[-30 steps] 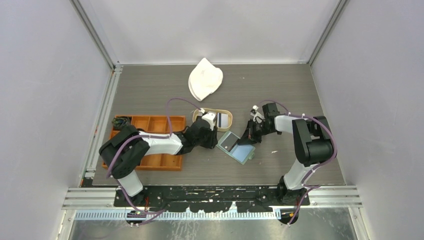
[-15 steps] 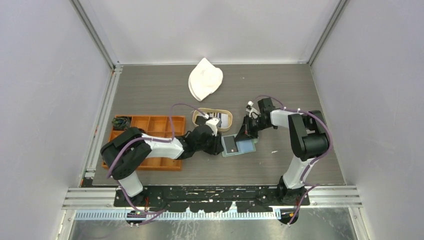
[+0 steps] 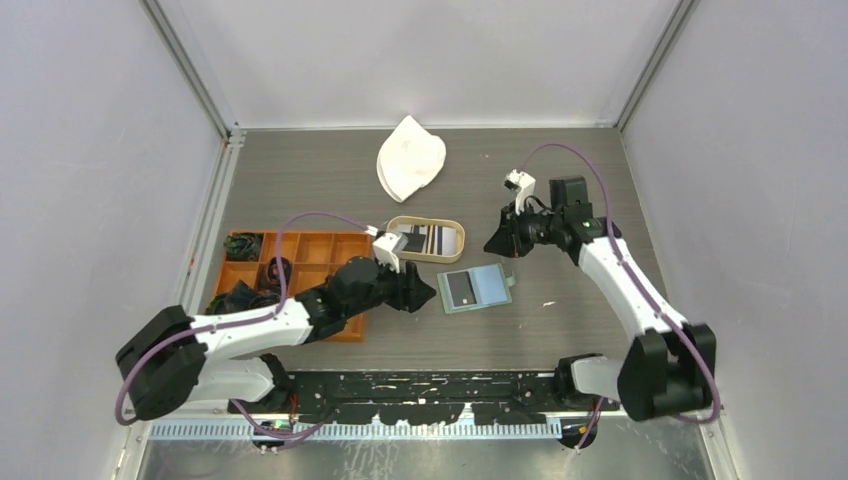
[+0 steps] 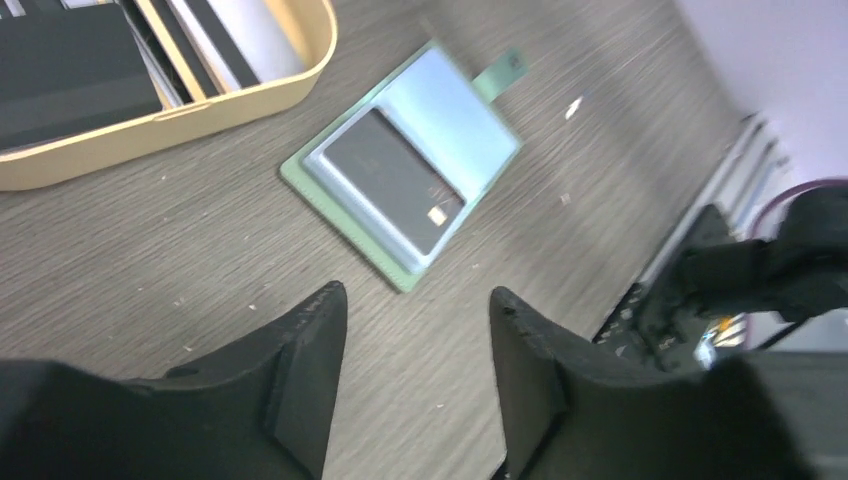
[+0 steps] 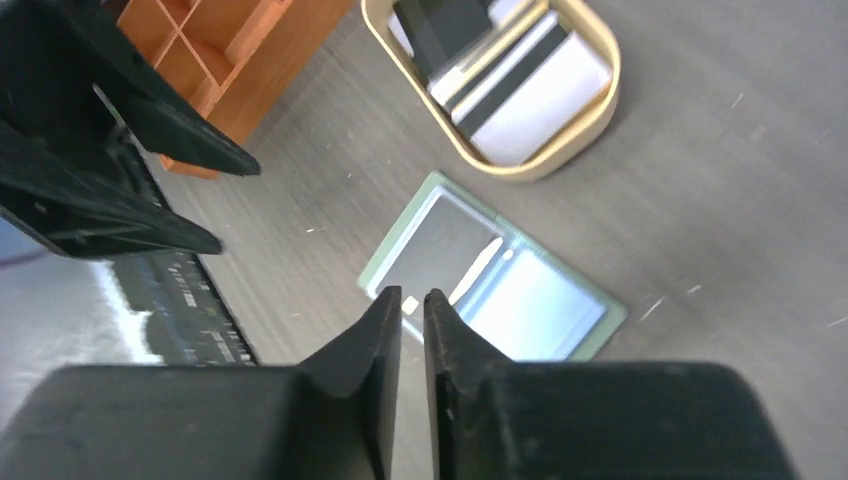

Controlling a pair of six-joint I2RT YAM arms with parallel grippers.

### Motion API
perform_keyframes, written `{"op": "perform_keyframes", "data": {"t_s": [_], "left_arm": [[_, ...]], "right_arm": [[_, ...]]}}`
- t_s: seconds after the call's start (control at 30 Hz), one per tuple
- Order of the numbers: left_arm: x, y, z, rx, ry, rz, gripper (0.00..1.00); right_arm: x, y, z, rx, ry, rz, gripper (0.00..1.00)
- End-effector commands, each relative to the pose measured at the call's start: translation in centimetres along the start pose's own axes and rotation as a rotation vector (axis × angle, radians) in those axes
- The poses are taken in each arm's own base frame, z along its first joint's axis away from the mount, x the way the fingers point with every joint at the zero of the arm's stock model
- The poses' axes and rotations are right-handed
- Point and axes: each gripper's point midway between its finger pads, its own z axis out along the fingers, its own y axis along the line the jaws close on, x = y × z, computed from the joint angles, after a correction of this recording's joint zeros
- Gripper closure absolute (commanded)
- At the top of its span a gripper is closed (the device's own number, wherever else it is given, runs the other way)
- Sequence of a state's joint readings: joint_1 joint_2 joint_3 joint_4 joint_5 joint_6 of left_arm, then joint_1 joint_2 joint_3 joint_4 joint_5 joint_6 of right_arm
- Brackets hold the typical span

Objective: Put the credit cards into the card holder
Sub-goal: Insert the credit card into the card holder.

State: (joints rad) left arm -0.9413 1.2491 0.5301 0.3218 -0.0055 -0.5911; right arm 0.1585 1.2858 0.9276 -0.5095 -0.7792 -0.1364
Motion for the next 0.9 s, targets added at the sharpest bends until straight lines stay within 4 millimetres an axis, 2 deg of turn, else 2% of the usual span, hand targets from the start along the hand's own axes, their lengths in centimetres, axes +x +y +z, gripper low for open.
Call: {"op": "perform_keyframes", "data": {"t_s": [0.0, 0.07, 0.13, 0.23, 0.33, 0.4, 0.63, 0.87], "left_arm": [[-3.6, -1.7, -1.6, 0.078, -0.167, 0.013, 0.36], [-3.7, -1.8, -1.9, 0.097, -0.19, -0.011, 0.24], [-3.3, -2.0, -1.8, 0.13, -0.195, -0.047, 0.22], [-2.4, -2.7, -1.2, 0.188, -0.175, -0.116, 0.23], [-1.3, -2.6, 0.0, 0.207, -0.156, -0.2, 0.27], [-0.9, -2.3, 0.9, 0.21, -0.163, -0.247, 0.3], [2.1, 0.4, 4.5, 0.091, -0.095, -0.327, 0.35], [3.6, 3.0, 5.9, -0.042, -0.073, -0.374, 0.34]], "right_arm": [[-1.5, 1.6, -1.2, -0.052, -0.103, -0.372, 0.77], [-1.4, 2.5, -0.9, -0.075, -0.086, -0.454, 0.78], [-0.9, 2.4, 0.1, -0.048, -0.036, -0.527, 0.79], [1.7, 1.1, 2.6, -0.012, 0.096, -0.6, 0.83], [3.7, 0.0, 4.0, -0.011, 0.208, -0.549, 0.91], [4.6, -0.8, 4.6, 0.003, 0.269, -0.487, 0.94], [7.4, -2.9, 6.1, 0.042, 0.416, -0.426, 0.95], [8.6, -4.3, 7.4, 0.107, 0.505, -0.4, 0.96]]}}
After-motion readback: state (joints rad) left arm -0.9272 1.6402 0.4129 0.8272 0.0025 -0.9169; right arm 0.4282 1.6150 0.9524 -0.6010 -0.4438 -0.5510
